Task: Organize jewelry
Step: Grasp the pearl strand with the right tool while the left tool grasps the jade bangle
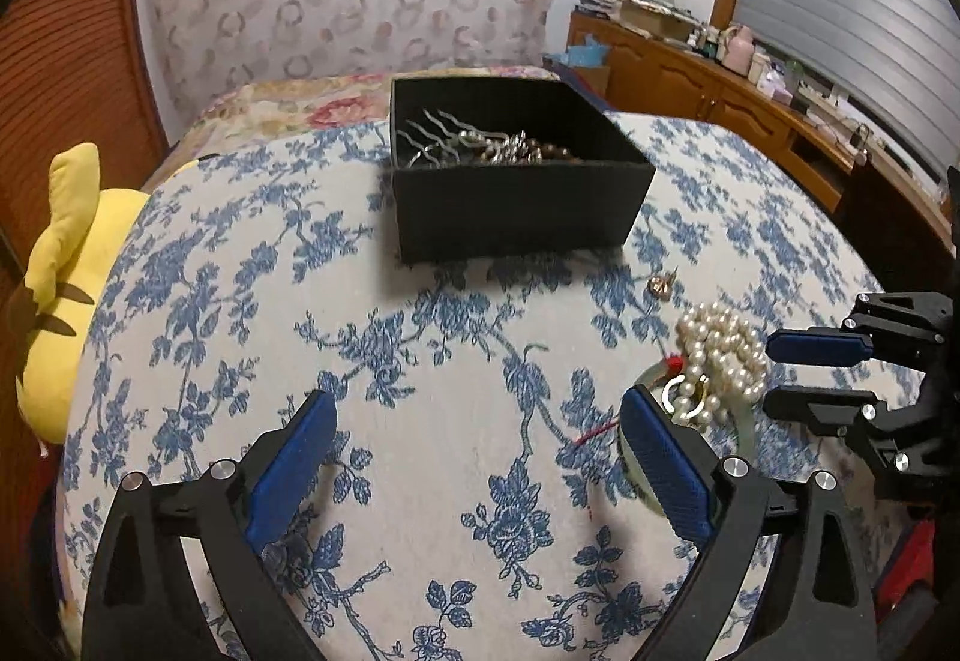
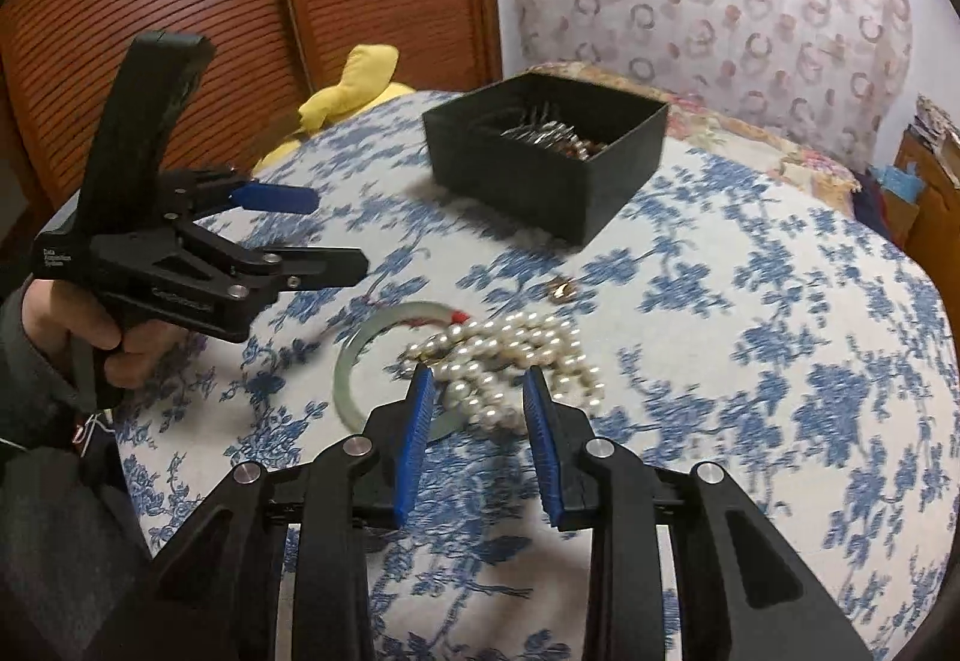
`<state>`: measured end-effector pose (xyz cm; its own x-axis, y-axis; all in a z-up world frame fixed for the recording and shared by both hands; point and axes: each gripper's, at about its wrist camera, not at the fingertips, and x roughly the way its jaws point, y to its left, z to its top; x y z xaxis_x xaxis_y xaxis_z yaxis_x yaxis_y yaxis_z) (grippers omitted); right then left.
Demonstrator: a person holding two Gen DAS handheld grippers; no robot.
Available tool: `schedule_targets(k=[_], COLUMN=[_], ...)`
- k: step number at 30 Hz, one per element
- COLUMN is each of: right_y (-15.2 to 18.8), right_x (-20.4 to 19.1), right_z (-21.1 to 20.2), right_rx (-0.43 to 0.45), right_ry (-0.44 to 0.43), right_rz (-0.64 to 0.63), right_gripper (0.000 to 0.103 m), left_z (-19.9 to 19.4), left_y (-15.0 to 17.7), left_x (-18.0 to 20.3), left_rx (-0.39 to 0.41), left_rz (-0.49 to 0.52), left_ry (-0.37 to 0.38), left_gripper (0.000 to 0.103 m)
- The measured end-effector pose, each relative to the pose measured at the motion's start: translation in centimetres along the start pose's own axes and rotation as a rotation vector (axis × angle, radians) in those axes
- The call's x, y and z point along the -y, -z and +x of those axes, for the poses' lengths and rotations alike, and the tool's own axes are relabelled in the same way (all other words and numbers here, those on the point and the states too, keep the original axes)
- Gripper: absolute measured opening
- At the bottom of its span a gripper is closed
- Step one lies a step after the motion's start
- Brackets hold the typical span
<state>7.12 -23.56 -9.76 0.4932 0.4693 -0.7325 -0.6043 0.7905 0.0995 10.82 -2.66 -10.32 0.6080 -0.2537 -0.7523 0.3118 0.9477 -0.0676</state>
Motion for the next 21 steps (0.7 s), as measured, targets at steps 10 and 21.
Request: schedule_targets(k=[10, 21], right_y=[-0.3, -1.9], right_x=[0.4, 3.1], right_z=[0.3, -5.3], right_rx=[-0.005, 0.179], right_ry=[0.005, 0.097], right_rz=[-0.009, 0.048], right_gripper=[0.008, 0.008], left_z=[0.0, 0.3], left_y=[0.2, 0.5], left_x=[0.8, 2.9], left_rx=[-0.007, -0.010], left_rz=[0.016, 0.061], left_ry=[0.027, 0.084], left_gripper=[0.092, 0.083])
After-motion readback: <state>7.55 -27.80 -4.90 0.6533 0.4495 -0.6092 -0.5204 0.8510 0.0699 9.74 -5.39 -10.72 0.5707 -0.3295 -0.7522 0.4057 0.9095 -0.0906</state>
